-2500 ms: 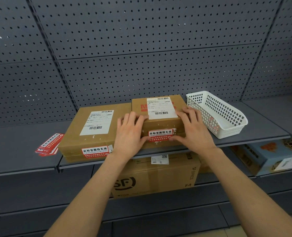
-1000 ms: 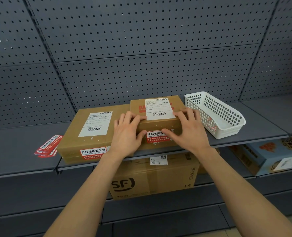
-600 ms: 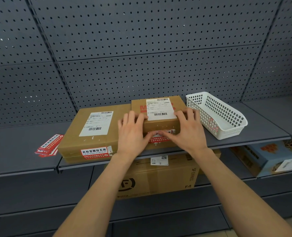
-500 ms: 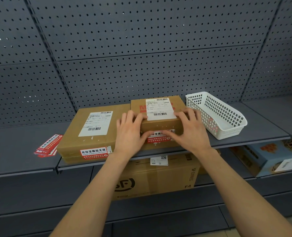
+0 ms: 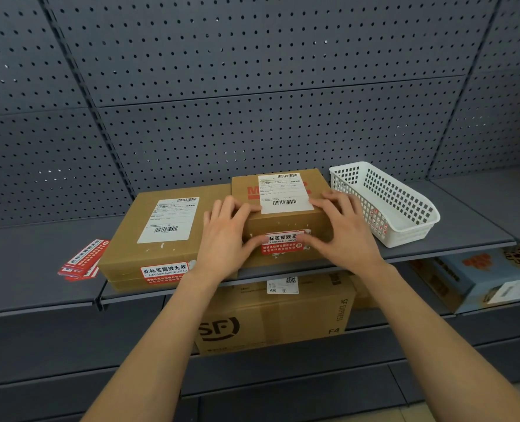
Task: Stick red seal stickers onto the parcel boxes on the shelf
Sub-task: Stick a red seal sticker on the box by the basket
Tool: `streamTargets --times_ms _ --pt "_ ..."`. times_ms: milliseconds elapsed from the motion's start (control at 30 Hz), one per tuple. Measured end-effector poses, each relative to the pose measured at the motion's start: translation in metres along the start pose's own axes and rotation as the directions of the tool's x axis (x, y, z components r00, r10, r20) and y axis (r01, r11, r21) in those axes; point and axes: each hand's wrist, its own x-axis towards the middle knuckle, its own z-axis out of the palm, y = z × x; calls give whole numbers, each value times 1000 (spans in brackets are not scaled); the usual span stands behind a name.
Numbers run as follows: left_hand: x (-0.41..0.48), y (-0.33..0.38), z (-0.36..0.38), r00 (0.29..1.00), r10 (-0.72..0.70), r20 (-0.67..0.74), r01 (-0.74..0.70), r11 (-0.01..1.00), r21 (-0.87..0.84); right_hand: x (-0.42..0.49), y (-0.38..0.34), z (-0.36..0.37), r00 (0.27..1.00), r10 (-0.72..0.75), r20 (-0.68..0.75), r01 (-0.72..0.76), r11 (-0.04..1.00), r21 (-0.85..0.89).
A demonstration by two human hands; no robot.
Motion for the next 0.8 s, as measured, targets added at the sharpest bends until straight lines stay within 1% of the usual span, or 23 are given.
streamTargets --times_ms 67,200,333,433,533,633,733,800 --pt "-2 0 -1 1000 19 16 -20 999 49 -1 -3 -1 1000 3 15 -2 999 -42" --pt "-3 4 2 1000 24 0 -24 990 140 1 -8 2 1000 3 -17 -5 993 -118" --pt "-5 4 1 999 38 4 -38 989 142 0 -8 1 1000 -8 -4 8 990 -138" --pt "-5 6 0 999 35 18 -38 983 179 -1 -10 2 1000 3 22 1 984 -176" --pt "-6 11 2 999 43 -11 -40 978 206 -1 -12 4 1000 10 18 -6 980 -197" --pt "-9 12 2 999 46 -15 -42 979 198 -3 -14 5 1000 14 13 -11 979 -204" --pt "-11 21 3 1000 6 -17 -2 977 213 -5 -21 11 998 44 -41 -52 974 -220" --pt "-12 30 7 998 -35 -45 45 973 226 -5 -27 16 994 65 -92 -84 970 -226"
